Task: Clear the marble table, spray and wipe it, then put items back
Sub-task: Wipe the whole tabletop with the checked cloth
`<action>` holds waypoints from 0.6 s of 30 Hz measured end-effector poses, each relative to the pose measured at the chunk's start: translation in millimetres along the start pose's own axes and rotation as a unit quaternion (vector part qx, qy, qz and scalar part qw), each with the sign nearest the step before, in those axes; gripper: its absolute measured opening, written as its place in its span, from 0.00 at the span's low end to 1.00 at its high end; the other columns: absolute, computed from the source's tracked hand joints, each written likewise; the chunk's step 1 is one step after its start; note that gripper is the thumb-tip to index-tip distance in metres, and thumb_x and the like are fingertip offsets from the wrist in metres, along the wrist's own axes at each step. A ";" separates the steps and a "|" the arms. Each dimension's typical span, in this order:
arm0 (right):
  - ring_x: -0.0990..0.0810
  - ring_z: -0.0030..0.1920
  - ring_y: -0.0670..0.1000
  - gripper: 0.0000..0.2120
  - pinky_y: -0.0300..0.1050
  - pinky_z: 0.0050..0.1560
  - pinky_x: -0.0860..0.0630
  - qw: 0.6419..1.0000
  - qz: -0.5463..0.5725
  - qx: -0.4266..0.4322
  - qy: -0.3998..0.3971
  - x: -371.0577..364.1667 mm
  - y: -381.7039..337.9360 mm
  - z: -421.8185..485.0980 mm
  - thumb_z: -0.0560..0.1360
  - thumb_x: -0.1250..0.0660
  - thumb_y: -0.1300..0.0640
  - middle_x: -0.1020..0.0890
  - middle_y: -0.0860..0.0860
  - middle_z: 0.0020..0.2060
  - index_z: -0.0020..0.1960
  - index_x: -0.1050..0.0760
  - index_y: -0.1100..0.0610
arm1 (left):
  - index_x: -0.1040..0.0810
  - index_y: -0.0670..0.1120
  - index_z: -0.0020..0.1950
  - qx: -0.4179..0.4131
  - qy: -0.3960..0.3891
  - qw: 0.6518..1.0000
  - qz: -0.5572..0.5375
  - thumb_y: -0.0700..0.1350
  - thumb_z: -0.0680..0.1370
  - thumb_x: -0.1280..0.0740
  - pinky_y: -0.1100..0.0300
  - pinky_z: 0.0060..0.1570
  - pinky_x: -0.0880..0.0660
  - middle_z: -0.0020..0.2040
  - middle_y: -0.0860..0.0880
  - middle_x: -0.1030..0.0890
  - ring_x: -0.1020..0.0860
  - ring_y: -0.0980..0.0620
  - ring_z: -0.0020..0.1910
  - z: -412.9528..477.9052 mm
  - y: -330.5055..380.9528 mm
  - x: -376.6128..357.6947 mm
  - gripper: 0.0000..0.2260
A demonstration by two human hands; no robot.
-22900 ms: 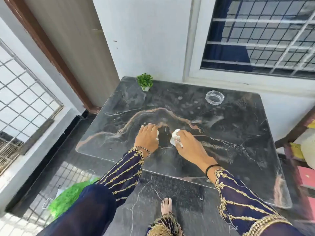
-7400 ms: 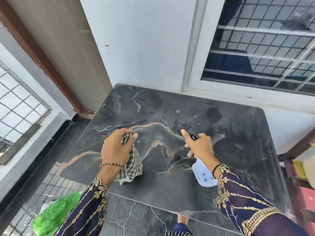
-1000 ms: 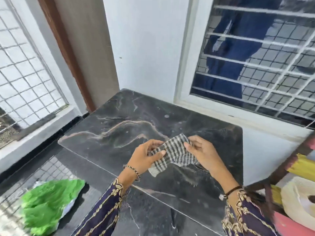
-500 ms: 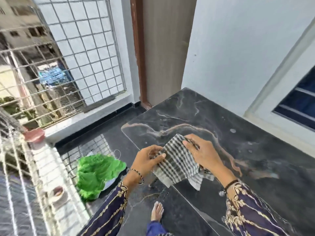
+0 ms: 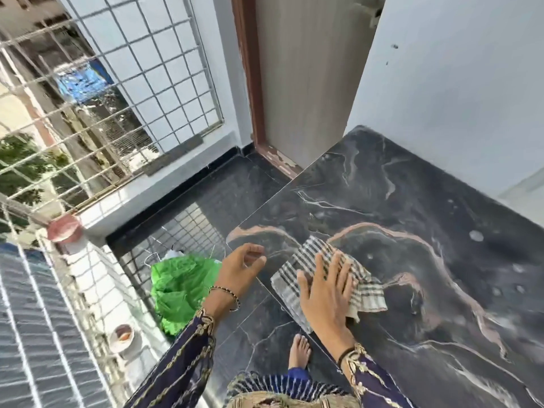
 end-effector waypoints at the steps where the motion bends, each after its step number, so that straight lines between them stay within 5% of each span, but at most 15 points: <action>1: 0.52 0.81 0.70 0.39 0.66 0.79 0.54 1.000 0.000 -0.020 0.000 -5.1 -6.3 -1.2 0.79 0.62 0.33 0.48 0.65 0.81 0.83 0.47 0.53 | 0.19 0.47 0.53 0.008 -0.006 1.000 -0.011 0.42 0.76 0.31 0.65 0.51 0.25 0.49 0.52 0.16 0.20 0.56 0.46 5.8 0.4 -0.3 0.07; 5: 0.59 0.79 0.75 0.42 0.70 0.78 0.57 0.995 -0.017 -0.095 -0.022 -17.7 -26.7 17.3 0.74 0.68 0.28 0.57 0.68 0.80 0.83 0.60 0.47 | 0.18 0.47 0.52 0.029 -0.012 0.999 -0.043 0.41 0.76 0.31 0.78 0.43 0.29 0.46 0.54 0.17 0.21 0.63 0.43 33.7 -4.5 2.4 0.06; 7: 0.59 0.79 0.74 0.42 0.69 0.78 0.58 0.993 -0.036 -0.115 -0.015 -22.2 -30.5 26.0 0.74 0.67 0.28 0.56 0.67 0.81 0.83 0.58 0.47 | 0.18 0.47 0.51 0.035 -0.007 0.998 -0.050 0.40 0.76 0.31 0.81 0.40 0.31 0.44 0.54 0.18 0.23 0.67 0.41 47.3 -7.9 8.1 0.05; 11: 0.49 0.80 0.71 0.37 0.68 0.79 0.51 0.990 -0.041 -0.128 0.048 -34.5 -36.7 34.6 0.80 0.53 0.32 0.46 0.66 0.81 0.83 0.46 0.49 | 0.18 0.48 0.50 0.034 -0.029 0.997 -0.064 0.40 0.76 0.32 0.71 0.48 0.27 0.47 0.51 0.16 0.19 0.56 0.46 74.2 -18.1 29.4 0.06; 18: 0.46 0.81 0.66 0.26 0.63 0.80 0.50 0.990 -0.052 -0.056 0.117 -50.5 -87.7 90.2 0.84 0.48 0.43 0.41 0.59 0.82 0.81 0.39 0.46 | 0.18 0.47 0.51 -0.002 -0.059 0.996 -0.065 0.39 0.77 0.33 0.53 0.52 0.21 0.46 0.49 0.15 0.18 0.51 0.46 100.8 -34.1 69.5 0.06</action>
Point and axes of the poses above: each hand's wrist, its own z-axis towards the middle knuckle, its own x-axis out of the back of the hand, y = z × x, the point moved 1 cm from there along z, towards the middle knuckle
